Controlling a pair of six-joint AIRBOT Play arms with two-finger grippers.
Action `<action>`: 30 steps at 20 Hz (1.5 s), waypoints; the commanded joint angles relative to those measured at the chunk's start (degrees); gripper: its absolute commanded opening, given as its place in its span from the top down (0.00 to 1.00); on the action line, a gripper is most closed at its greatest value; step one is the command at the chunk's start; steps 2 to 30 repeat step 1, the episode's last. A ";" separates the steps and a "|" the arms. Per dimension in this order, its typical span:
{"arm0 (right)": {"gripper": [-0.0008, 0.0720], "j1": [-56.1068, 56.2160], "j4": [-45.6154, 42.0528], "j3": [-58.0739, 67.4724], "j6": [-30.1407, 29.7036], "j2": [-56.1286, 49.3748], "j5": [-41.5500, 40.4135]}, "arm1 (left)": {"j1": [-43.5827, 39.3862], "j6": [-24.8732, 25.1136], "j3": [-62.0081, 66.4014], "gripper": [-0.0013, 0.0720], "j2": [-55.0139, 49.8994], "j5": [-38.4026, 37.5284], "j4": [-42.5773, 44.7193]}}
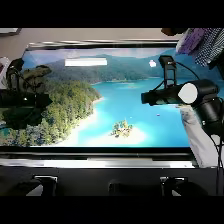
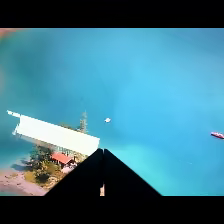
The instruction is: Fold the clothes and pants, and hang the long-sleeved shirts on hangers.
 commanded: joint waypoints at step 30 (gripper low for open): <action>0.94 0.07 0.09 0.07 -0.02 0.04 0.04 | -0.02 0.02 -0.02 0.96 0.04 0.04 0.04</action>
